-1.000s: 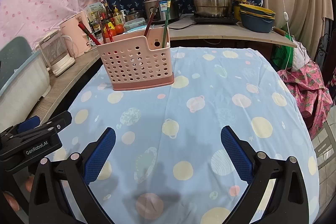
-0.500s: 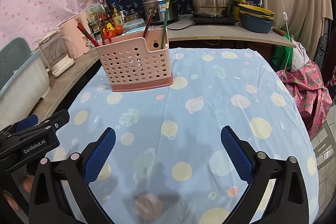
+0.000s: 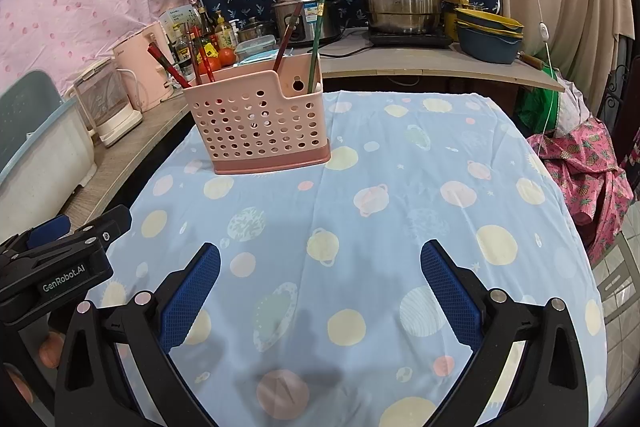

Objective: Organize utensils

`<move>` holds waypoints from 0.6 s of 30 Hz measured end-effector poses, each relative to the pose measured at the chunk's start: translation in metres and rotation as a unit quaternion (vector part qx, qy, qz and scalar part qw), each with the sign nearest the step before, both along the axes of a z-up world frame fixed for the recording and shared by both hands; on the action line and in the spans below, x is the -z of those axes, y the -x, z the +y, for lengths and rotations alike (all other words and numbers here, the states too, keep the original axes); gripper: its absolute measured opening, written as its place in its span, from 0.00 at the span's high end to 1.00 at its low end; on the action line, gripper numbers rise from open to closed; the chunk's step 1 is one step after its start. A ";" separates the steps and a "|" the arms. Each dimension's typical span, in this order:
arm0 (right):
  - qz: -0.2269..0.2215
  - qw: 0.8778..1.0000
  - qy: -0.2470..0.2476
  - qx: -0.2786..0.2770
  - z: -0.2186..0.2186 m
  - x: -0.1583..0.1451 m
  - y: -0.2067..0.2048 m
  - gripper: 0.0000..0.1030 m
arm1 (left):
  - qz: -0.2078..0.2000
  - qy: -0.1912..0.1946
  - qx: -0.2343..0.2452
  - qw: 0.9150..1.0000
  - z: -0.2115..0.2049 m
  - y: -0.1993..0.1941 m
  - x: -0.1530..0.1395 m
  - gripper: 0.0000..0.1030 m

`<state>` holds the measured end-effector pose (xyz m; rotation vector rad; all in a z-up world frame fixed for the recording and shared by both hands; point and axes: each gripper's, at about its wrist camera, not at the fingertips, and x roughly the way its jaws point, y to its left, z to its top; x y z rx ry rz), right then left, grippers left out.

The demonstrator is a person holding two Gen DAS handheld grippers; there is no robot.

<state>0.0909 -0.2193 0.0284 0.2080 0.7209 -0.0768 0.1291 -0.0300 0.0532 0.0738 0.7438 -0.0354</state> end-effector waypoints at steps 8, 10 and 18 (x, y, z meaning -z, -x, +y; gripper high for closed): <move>0.000 1.000 0.001 0.000 0.001 -0.001 0.000 0.07 | 0.001 -0.001 0.002 1.000 -0.001 0.000 0.000 0.08; 0.000 1.000 0.000 0.000 0.000 -0.001 0.000 0.07 | 0.001 -0.002 0.002 1.000 0.000 -0.001 0.000 0.08; 0.000 1.000 0.000 0.000 0.000 -0.001 0.000 0.07 | 0.002 -0.001 0.006 1.000 -0.002 -0.002 0.000 0.08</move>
